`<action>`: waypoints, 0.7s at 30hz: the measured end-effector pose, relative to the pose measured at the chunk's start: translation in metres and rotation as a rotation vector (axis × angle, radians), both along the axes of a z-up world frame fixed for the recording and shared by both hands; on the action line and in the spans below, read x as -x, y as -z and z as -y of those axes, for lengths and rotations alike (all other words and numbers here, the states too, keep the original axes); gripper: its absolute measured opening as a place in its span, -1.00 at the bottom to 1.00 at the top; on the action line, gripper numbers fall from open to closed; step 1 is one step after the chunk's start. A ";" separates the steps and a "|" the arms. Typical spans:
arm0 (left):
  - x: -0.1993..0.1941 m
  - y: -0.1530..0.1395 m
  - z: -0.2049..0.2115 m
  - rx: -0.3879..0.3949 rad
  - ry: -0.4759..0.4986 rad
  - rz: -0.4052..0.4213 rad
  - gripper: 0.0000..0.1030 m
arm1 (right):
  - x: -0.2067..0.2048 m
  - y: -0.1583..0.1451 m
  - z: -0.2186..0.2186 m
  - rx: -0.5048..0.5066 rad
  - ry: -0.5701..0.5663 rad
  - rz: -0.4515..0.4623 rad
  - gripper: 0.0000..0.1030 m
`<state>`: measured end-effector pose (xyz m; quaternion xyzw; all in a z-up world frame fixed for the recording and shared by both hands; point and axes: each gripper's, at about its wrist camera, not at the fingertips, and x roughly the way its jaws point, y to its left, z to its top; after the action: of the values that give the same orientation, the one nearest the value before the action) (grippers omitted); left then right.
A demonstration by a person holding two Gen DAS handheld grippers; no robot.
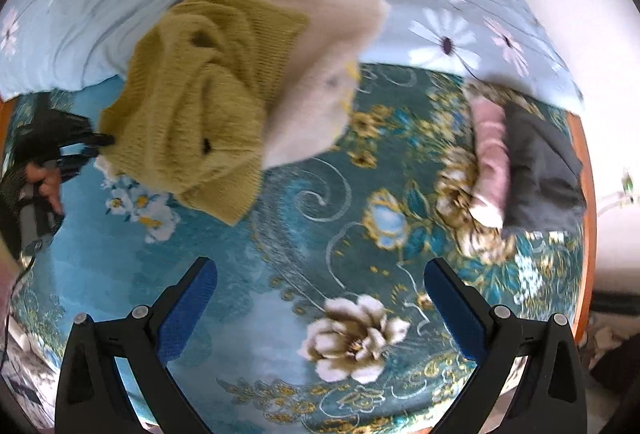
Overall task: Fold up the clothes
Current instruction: 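Grasp the sweater edge with the left tool while the right tool reaches the sweater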
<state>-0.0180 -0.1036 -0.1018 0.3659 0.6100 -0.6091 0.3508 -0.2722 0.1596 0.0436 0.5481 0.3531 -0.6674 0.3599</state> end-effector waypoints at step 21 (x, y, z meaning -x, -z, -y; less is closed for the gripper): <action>-0.182 -0.229 -0.074 0.429 -0.032 -0.110 -0.83 | -0.071 -0.058 -0.042 0.233 -0.157 0.090 1.00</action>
<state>0.1637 -0.0292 0.1268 0.2394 0.4905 -0.7382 0.3965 -0.2014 0.2020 0.1020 0.5028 0.2984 -0.6483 0.4876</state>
